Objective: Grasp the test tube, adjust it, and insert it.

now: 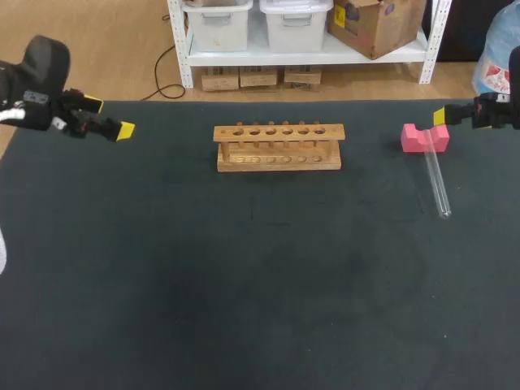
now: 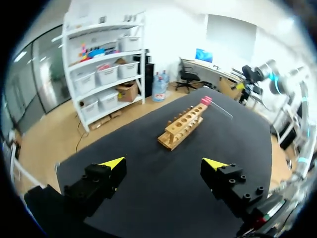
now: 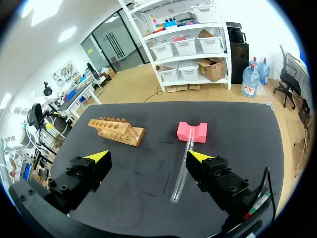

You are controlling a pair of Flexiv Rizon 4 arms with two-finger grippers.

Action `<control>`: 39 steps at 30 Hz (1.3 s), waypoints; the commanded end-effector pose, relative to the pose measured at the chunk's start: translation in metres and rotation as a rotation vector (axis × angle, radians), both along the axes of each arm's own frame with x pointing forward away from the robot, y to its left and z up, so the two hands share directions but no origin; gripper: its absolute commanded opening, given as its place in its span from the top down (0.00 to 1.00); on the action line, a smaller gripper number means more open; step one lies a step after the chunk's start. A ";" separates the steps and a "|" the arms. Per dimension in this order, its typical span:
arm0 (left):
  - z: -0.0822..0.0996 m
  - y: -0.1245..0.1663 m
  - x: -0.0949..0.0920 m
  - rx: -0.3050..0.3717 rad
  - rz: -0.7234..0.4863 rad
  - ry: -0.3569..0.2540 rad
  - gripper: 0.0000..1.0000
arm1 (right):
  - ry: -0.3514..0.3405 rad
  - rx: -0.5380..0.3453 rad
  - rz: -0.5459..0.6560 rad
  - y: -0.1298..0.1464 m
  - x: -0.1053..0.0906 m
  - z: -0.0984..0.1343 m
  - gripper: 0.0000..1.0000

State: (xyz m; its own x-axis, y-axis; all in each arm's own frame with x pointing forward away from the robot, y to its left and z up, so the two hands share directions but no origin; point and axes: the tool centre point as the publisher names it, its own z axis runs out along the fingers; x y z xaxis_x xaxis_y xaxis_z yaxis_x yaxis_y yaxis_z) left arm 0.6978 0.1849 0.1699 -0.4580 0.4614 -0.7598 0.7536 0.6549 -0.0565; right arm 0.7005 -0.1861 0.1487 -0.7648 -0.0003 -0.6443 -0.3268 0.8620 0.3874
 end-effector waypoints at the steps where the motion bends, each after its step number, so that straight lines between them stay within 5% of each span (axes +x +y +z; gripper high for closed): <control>1: -0.003 0.013 -0.014 -0.154 -0.194 -0.160 0.00 | 0.002 -0.004 -0.004 0.001 0.000 0.001 0.00; 9: -0.016 0.013 -0.009 -0.184 -0.321 -0.207 0.00 | 0.002 -0.004 -0.004 0.001 0.000 0.001 0.00; 23: -0.053 0.003 0.039 -0.130 -0.343 -0.243 0.00 | 0.002 -0.004 -0.004 0.001 0.000 0.001 0.00; 39: -0.062 -0.011 0.043 -0.179 -0.472 -0.178 0.00 | 0.002 -0.004 -0.004 0.001 0.000 0.001 0.00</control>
State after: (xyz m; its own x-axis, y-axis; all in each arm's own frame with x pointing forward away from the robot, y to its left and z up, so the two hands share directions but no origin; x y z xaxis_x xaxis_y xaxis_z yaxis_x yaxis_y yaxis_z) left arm 0.7353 0.1717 0.1095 -0.0883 0.4419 -0.8927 0.9650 0.2602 0.0333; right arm 0.7005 -0.1863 0.1487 -0.7648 -0.0002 -0.6443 -0.3268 0.8620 0.3876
